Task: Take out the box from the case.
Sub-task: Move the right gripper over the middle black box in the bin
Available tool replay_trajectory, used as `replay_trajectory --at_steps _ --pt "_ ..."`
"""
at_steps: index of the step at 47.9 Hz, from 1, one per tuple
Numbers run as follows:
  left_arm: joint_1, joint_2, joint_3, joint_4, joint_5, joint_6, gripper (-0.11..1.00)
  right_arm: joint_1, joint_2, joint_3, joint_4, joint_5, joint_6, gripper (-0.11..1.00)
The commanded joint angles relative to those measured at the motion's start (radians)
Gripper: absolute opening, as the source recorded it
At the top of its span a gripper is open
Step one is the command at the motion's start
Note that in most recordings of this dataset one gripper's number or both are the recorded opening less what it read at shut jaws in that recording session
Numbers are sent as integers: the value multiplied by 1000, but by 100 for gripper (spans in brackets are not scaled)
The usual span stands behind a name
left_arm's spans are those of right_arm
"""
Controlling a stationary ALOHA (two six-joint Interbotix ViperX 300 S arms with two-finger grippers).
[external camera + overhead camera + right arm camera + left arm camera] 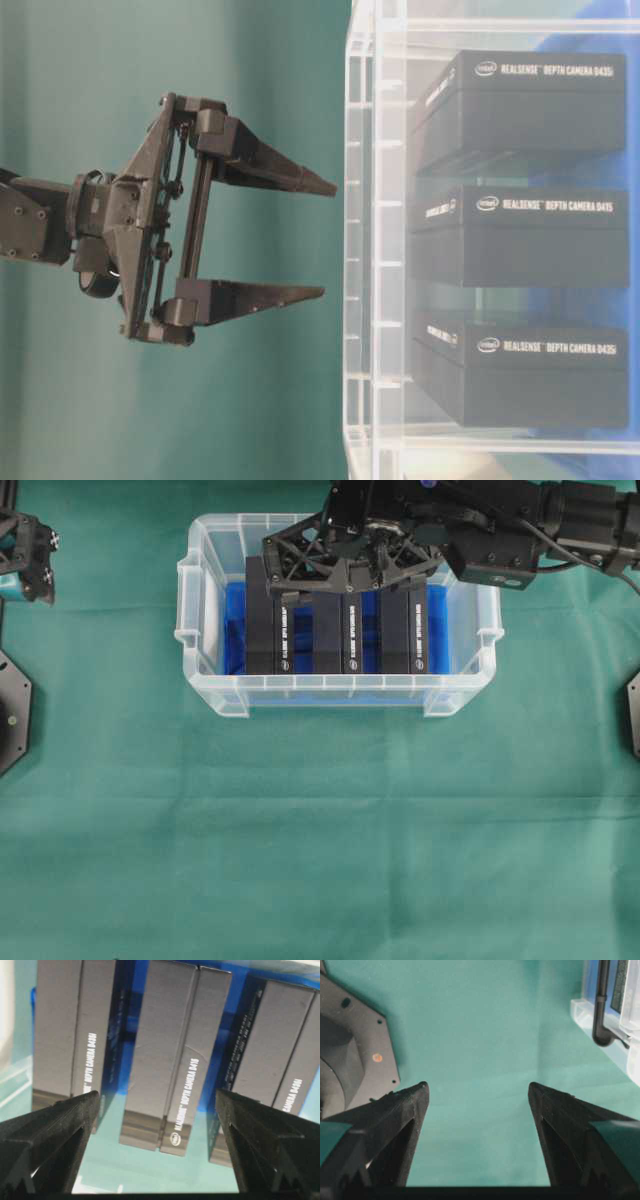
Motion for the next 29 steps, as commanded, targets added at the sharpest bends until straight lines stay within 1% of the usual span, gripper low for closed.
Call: replay_trajectory --at_steps 1,12,19,29 --pt "3 -5 -18 -2 0 2 77 -2 -18 -21 2 2 -3 93" --pt "3 -5 -17 -2 0 11 77 -2 -15 -17 2 -3 -3 93" --pt "3 -5 -17 -2 0 34 77 -2 -8 -17 6 -8 -3 93" --pt "0 -3 -17 -3 0 44 82 -2 0 -17 11 -11 -3 93"
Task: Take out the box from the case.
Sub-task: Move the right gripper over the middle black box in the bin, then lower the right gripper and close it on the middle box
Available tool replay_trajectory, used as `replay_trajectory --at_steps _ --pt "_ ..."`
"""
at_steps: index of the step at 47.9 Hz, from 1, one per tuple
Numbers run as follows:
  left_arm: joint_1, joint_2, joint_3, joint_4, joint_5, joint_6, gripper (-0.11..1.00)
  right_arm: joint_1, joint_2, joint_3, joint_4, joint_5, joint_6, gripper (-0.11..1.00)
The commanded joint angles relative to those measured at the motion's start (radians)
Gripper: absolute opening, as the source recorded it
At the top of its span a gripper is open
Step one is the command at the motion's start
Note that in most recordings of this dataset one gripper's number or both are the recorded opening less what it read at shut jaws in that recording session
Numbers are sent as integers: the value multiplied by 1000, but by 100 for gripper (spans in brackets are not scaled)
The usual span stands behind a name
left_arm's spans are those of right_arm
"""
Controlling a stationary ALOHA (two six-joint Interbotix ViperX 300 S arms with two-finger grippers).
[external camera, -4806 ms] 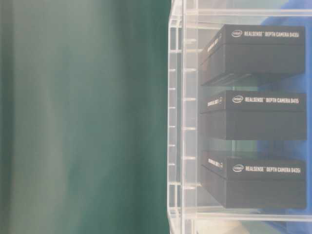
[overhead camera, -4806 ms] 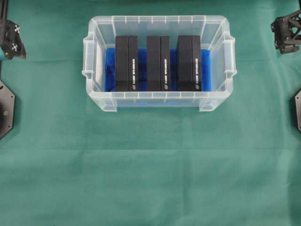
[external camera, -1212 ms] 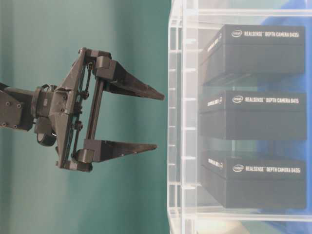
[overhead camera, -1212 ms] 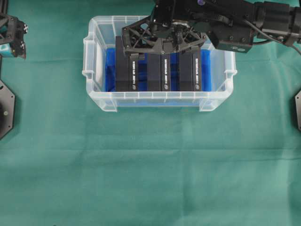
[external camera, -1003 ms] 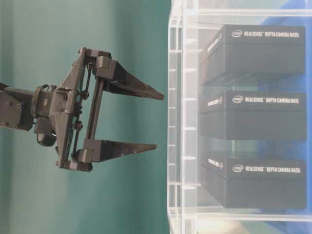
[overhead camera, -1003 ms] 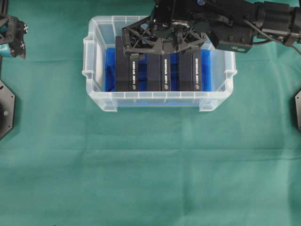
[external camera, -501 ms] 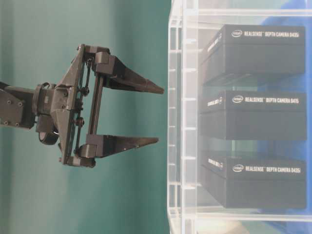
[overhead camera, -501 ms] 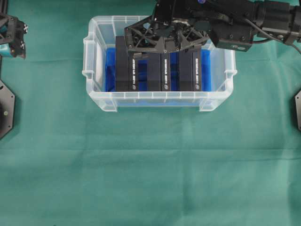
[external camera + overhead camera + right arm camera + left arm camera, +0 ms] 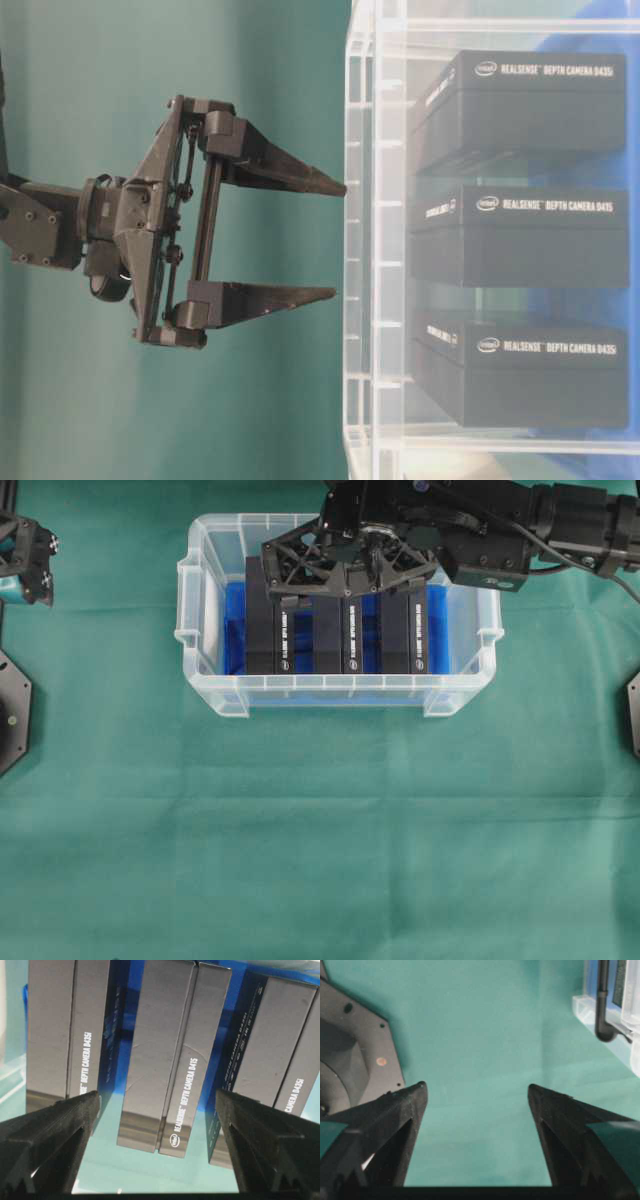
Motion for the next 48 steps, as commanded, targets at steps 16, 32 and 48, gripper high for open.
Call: replay_trajectory --at_steps 16,32,48 --pt "0 -3 -17 0 0 2 83 -2 2 -15 2 -6 -14 93" --pt "0 -5 -17 2 0 2 83 -5 26 12 2 -23 -21 94" --pt "0 -6 -17 3 0 2 83 -11 26 91 6 -110 -20 94"
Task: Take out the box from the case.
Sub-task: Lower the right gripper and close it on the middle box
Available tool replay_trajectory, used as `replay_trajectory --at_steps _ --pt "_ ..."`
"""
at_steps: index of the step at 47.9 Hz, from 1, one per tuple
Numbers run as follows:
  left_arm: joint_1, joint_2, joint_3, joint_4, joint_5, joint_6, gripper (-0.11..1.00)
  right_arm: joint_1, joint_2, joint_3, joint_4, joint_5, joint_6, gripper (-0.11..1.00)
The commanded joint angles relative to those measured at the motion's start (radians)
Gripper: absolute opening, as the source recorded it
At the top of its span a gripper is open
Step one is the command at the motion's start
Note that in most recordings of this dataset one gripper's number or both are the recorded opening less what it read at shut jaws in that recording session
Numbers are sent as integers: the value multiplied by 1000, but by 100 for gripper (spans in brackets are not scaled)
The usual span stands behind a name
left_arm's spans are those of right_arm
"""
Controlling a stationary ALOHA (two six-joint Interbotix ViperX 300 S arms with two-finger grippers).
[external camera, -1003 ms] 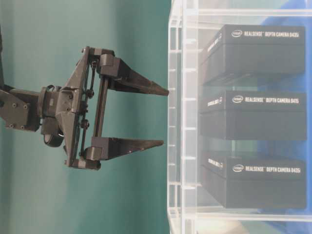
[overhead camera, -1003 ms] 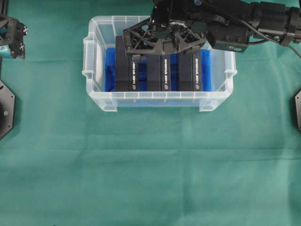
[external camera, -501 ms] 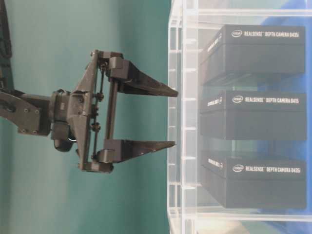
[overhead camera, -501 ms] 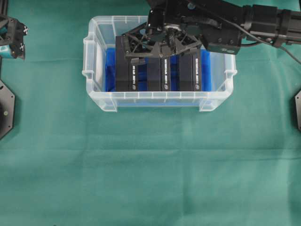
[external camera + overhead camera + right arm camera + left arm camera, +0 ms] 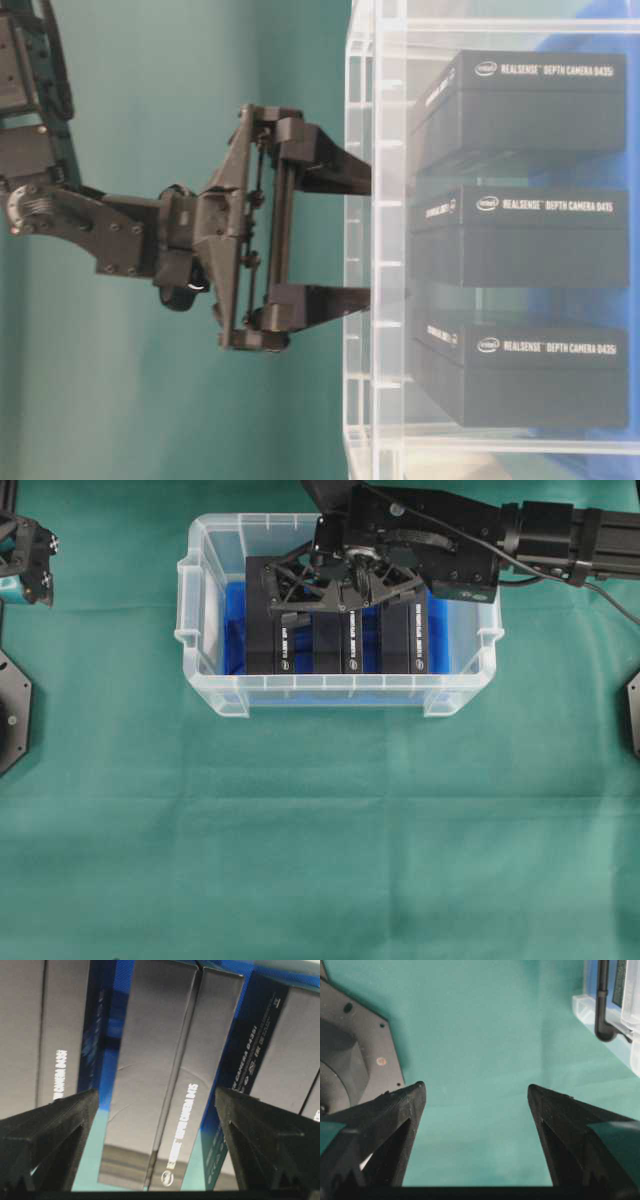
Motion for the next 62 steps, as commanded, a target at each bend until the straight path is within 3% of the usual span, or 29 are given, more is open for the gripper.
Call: replay_trajectory --at_steps 1,33,62 --pt "2 -5 -18 0 0 2 83 -3 -20 3 3 -14 0 94" --pt "0 -3 -17 2 -5 0 83 -21 -3 91 26 -152 -3 94" --pt "0 -5 -17 5 -8 0 83 -23 35 91 77 -160 -2 93"
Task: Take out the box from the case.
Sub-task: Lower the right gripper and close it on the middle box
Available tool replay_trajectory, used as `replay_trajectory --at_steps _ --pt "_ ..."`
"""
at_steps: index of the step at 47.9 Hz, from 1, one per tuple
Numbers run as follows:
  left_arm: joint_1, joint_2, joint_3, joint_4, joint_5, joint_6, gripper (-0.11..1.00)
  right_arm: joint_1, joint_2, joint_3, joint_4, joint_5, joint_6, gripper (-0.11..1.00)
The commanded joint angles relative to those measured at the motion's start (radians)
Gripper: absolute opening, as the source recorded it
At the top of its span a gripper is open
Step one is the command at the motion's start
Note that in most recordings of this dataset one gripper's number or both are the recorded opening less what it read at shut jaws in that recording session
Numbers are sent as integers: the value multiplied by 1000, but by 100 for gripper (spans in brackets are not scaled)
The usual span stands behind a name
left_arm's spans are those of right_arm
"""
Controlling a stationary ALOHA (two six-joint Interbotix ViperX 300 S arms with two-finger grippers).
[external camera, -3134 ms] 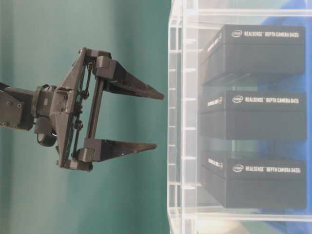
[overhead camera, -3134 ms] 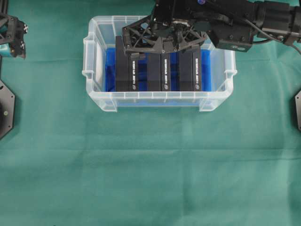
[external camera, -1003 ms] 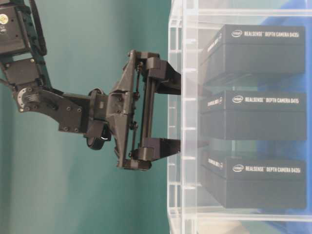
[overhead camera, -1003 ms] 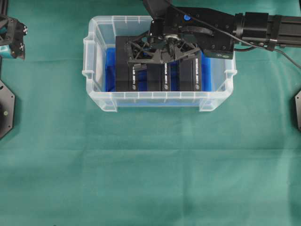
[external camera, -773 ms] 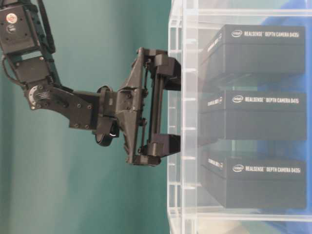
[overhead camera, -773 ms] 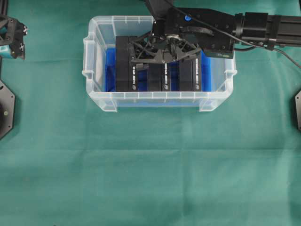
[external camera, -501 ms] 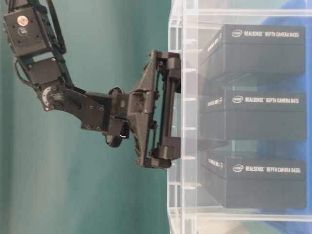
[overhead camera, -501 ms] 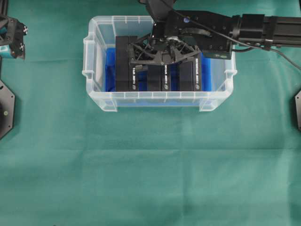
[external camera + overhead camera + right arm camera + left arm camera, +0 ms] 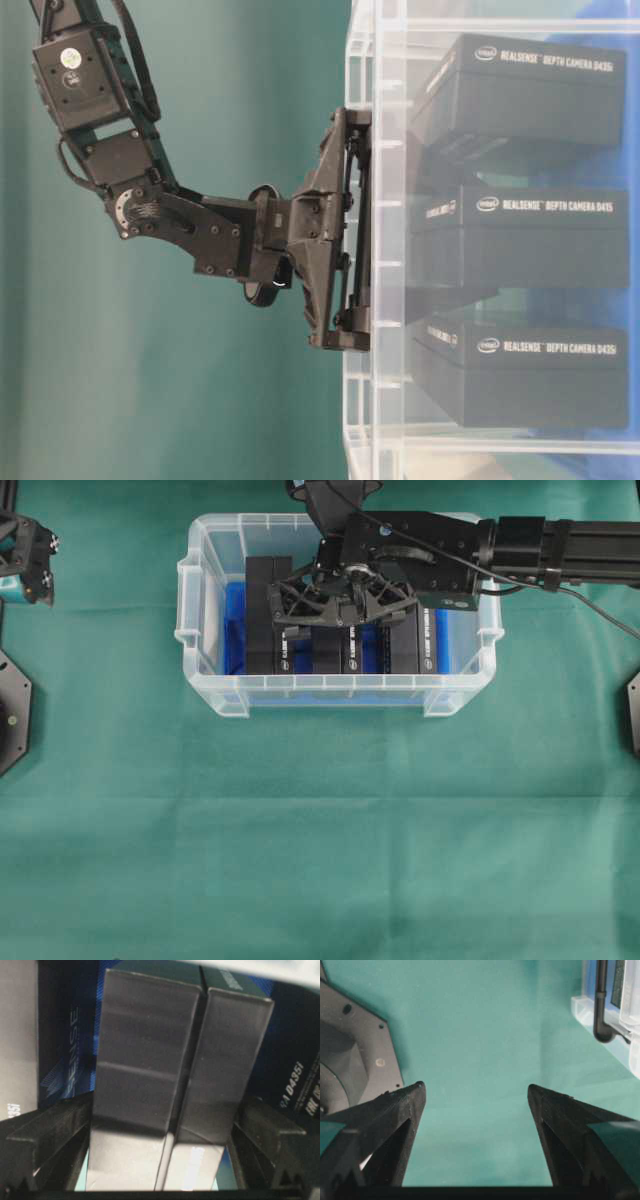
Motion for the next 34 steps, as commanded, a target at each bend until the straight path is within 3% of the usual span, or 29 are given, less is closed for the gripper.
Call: replay_trajectory --at_steps 1,10,16,34 --pt "-2 -5 -15 5 -5 0 83 2 -18 -8 8 -3 0 93" --pt "-2 -5 -15 5 -5 0 83 2 -17 -15 23 2 6 88" --pt "-2 -5 -15 5 -5 0 83 2 -9 -32 40 0 8 69" --pt "-2 -5 -15 8 -5 2 83 2 0 -54 40 38 23 69"
